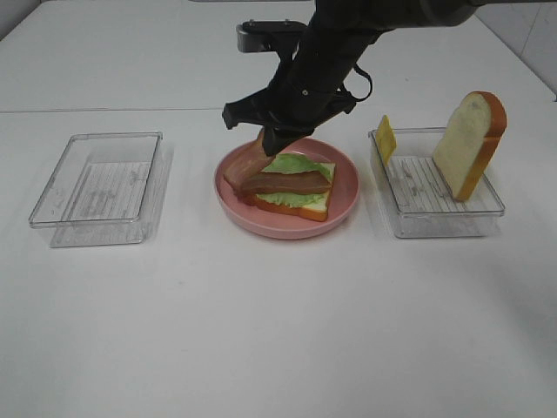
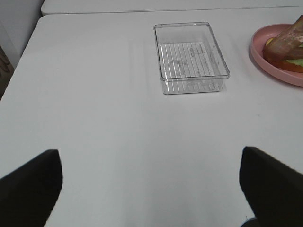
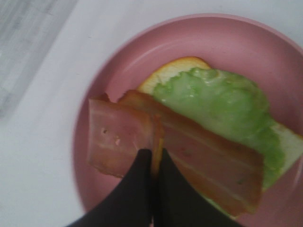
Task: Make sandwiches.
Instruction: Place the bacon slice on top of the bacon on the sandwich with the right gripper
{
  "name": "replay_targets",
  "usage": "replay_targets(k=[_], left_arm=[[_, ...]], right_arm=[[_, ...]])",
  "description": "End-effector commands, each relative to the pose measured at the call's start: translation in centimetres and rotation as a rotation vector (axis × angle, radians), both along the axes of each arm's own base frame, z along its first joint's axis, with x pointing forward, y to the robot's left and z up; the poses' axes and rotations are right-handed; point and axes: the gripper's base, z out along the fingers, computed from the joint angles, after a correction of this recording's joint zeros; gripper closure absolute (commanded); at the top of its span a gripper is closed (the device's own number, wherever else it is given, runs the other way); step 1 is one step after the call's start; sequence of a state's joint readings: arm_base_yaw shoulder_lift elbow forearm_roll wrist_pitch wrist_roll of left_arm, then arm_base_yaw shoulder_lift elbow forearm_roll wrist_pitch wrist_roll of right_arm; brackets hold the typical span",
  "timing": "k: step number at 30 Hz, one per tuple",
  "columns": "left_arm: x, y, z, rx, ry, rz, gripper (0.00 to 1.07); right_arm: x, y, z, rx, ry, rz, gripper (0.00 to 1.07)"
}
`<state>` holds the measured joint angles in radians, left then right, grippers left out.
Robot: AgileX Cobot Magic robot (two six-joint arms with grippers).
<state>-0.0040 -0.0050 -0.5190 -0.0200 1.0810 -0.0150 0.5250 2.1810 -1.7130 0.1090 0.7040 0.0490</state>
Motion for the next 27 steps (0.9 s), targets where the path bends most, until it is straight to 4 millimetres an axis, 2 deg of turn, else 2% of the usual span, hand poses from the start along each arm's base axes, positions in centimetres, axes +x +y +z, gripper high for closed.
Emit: replay_targets(k=[1,8,17,18,19,20,21,22,23,24,25,26,27], left_arm=[[-0.2,0.0,0.0,-0.006,-0.019,0.001,0.13],[-0.2,0.0,0.0,-0.006,-0.019,0.001,0.13],[-0.2,0.0,0.0,-0.006,-0.019,0.001,0.13],[-0.2,0.0,0.0,-0.006,-0.019,0.001,0.13],[-0.2,0.0,0.0,-0.006,-0.019,0.001,0.13],[-0.2,0.0,0.0,-0.006,-0.019,0.001,0.13],[-0.2,0.0,0.0,-0.006,-0.019,0.001,0.13],[-0.2,0.0,0.0,-0.006,-0.019,0.001,0.13],[-0.2,0.0,0.0,-0.006,-0.019,0.001,0.13],[-0.2,0.0,0.0,-0.006,-0.019,0.001,0.13],[-0.2,0.0,0.0,-0.006,-0.019,0.001,0.13],[-0.2,0.0,0.0,-0.006,-0.019,0.001,0.13],[-0.2,0.0,0.0,-0.006,-0.019,0.001,0.13]], right_arm=[[0.9,-0.8,-0.6,-0.095,-0.069,-0.012,1.07],[1.6,-1.7,-0.5,-0.218,-0.156,0.005,1.07],[1.7,-1.8,-0.5,-0.225,-0.161,0.008,1.05],[1.6,-1.7,-0.5,-0.220,-0.157,0.005,0.93],[1.6,-1.7,-0.5,-0.220,-0.157,0.005,0.93],[1.6,-1.7,-0.6,-0.216,-0.154,0.003,0.83],[1.6,-1.7,-0.6,-0.216,-0.154,0.003,0.83],[1.6,-1.7,-0.6,-0.211,-0.150,0.004,0.54],[1.5,-1.6,-0.6,-0.212,-0.149,0.004,0.42],[1.5,-1.6,-0.6,-0.212,-0.149,0.004,0.42],[1.5,-1.6,-0.6,-0.214,-0.149,0.009,0.16],[1.5,-1.7,-0.5,-0.220,-0.146,0.014,0.08],[1.5,-1.7,-0.5,-0.220,-0.146,0.014,0.08]])
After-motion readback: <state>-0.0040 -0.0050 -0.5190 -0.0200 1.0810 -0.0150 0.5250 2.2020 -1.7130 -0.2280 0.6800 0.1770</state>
